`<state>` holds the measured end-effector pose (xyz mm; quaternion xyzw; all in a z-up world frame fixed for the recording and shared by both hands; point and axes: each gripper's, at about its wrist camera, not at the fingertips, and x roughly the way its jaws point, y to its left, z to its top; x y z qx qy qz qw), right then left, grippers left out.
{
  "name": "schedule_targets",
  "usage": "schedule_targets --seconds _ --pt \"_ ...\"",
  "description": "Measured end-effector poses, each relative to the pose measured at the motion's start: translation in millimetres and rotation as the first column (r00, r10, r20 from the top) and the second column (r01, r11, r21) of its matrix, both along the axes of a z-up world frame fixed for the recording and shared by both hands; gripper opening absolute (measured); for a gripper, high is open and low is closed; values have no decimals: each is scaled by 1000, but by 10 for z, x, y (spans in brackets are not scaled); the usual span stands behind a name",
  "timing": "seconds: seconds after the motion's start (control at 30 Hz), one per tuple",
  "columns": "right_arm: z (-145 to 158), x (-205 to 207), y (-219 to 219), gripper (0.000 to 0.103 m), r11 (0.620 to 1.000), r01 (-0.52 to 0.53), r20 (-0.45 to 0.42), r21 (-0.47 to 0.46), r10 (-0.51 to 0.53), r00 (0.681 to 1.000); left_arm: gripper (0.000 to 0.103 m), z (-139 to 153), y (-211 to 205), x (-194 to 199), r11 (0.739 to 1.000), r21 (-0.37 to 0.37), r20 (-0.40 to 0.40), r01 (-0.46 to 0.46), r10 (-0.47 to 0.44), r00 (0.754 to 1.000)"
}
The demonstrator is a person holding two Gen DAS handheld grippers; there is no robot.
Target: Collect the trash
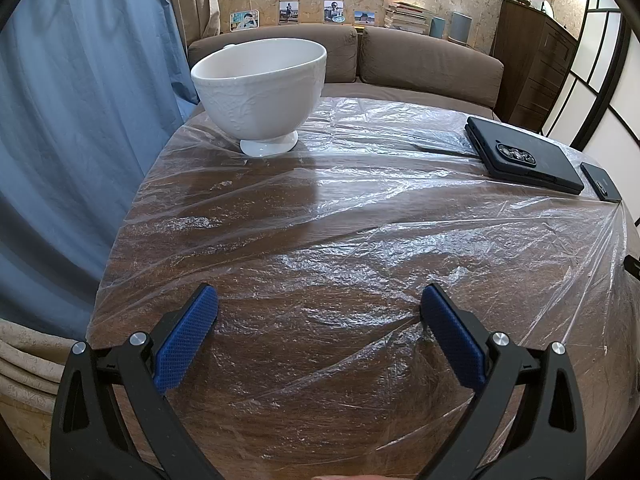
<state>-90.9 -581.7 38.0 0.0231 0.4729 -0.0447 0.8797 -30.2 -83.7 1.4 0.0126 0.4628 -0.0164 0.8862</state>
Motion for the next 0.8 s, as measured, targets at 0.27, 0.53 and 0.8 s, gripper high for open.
schedule_targets --seconds 0.27,0.53,0.8 --pt "0 0 1 99 1000 0 0 0 0 1000 102 -2 10 23 1000 -2 -1 2 -2 1000" --pt "3 -3 1 99 1000 0 0 0 0 1000 102 -10 7 38 1000 -3 -1 8 -8 1000" --pt "3 -3 1 99 1000 0 0 0 0 1000 102 -9 -4 69 1000 -3 -2 9 -9 1000"
